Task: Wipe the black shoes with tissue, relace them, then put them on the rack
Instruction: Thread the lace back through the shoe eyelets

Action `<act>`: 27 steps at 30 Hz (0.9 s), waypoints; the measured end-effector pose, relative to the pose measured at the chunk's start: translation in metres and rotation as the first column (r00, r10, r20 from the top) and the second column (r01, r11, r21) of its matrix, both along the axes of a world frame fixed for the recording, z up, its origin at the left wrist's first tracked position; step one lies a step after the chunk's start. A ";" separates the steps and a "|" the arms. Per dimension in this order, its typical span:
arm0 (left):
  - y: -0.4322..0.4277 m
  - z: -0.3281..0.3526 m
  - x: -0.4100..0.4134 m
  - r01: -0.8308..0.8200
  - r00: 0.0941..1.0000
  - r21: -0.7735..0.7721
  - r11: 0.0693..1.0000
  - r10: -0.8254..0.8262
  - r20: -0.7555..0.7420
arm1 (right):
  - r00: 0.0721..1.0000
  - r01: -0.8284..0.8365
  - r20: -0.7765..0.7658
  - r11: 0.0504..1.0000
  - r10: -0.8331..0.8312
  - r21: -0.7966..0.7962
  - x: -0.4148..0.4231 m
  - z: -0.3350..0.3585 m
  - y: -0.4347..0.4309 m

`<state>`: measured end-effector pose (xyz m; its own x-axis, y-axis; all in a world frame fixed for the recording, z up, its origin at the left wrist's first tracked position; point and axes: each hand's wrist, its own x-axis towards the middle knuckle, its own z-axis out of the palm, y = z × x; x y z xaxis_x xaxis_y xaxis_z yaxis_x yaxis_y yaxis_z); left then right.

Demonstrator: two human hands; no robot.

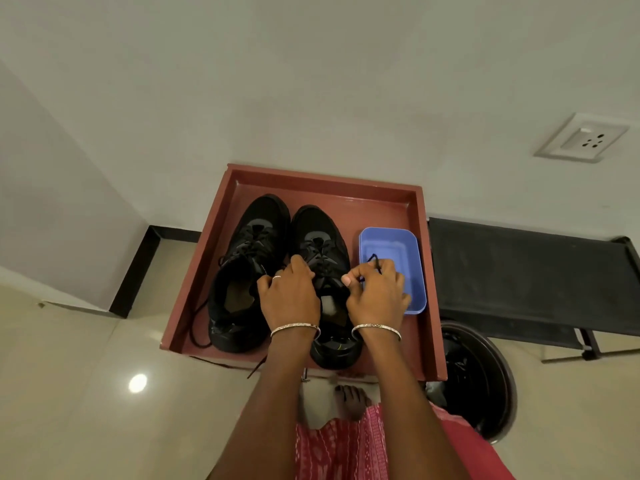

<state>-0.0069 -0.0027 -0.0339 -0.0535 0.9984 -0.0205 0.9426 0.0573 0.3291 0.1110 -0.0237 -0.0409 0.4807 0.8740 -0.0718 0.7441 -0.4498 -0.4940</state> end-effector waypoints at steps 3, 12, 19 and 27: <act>-0.001 -0.003 0.002 -0.045 0.999 0.015 0.999 0.045 -0.012 | 0.989 0.073 0.130 0.997 -0.074 0.017 -0.002 -0.001 0.000; 0.006 -0.002 -0.014 0.110 0.994 0.054 0.993 -0.111 0.019 | 0.983 0.162 0.081 0.986 -0.165 0.043 -0.011 0.000 -0.004; -0.002 0.025 -0.024 0.200 0.975 -0.128 0.971 -0.210 -0.073 | 0.929 0.130 0.326 0.979 -0.175 0.154 -0.025 0.021 -0.018; -0.004 0.014 -0.022 -0.086 0.994 -0.056 0.995 0.089 0.056 | 0.955 0.111 0.255 0.981 -0.150 0.161 -0.013 0.018 -0.014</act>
